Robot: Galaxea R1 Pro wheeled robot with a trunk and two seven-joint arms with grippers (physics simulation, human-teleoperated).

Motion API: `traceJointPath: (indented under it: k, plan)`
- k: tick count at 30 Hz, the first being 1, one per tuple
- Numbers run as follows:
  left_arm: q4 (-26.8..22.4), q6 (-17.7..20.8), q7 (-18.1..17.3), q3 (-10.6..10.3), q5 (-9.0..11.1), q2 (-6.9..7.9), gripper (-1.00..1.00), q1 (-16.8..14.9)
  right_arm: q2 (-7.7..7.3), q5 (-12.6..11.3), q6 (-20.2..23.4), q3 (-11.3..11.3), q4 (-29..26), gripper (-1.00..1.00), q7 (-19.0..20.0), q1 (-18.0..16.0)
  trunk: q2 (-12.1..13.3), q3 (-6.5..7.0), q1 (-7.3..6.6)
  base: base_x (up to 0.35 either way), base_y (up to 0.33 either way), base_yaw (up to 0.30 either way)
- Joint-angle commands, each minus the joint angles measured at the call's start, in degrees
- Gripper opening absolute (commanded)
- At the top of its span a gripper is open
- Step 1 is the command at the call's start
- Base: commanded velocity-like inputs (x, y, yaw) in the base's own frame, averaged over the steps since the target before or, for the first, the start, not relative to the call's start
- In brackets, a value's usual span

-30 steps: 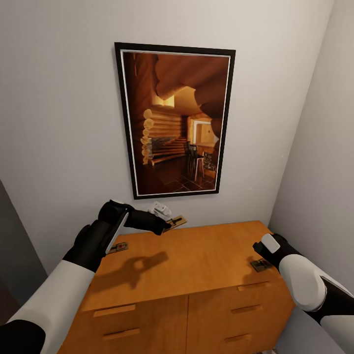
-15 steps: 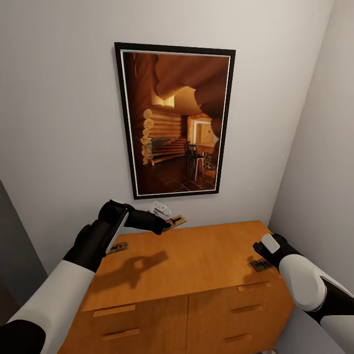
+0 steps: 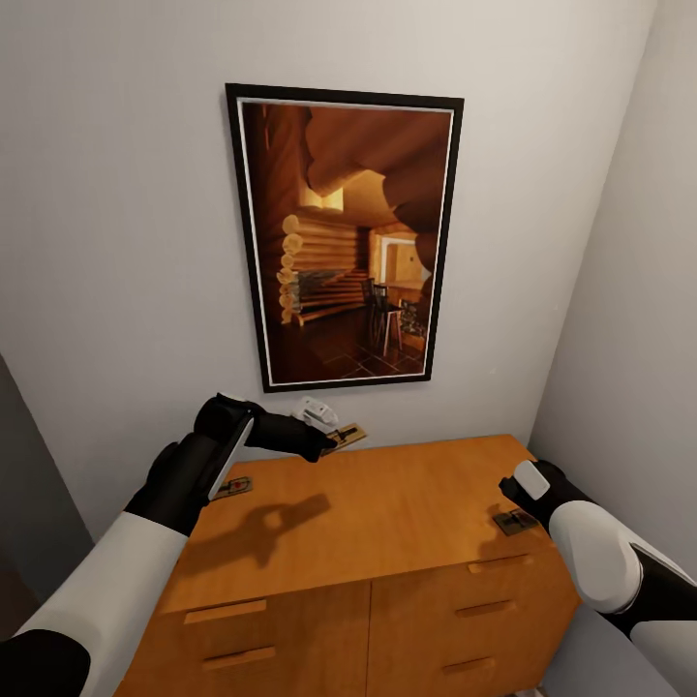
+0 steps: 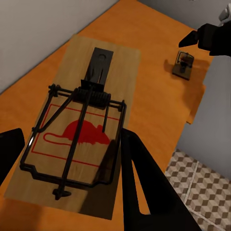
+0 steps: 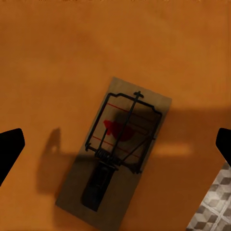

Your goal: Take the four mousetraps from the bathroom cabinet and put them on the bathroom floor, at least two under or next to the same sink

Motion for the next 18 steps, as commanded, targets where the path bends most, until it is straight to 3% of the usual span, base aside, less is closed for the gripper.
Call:
traceJointPath:
  k: [1,18]
  plan:
    - [-0.1,0.1,-0.6,0.0,-0.6,0.04,-1.00,-0.1,-0.01,-0.6,0.2,0.3,-0.1,1.00,-0.3,0.0,-0.1,-0.12,0.03,0.000,0.000,0.000]
    - [0.0,0.1,-0.6,0.0,-0.8,0.21,-1.00,-0.1,-0.01,-0.7,0.2,0.3,-0.1,1.00,-0.3,0.0,-0.1,-0.12,0.03,0.000,0.000,0.000]
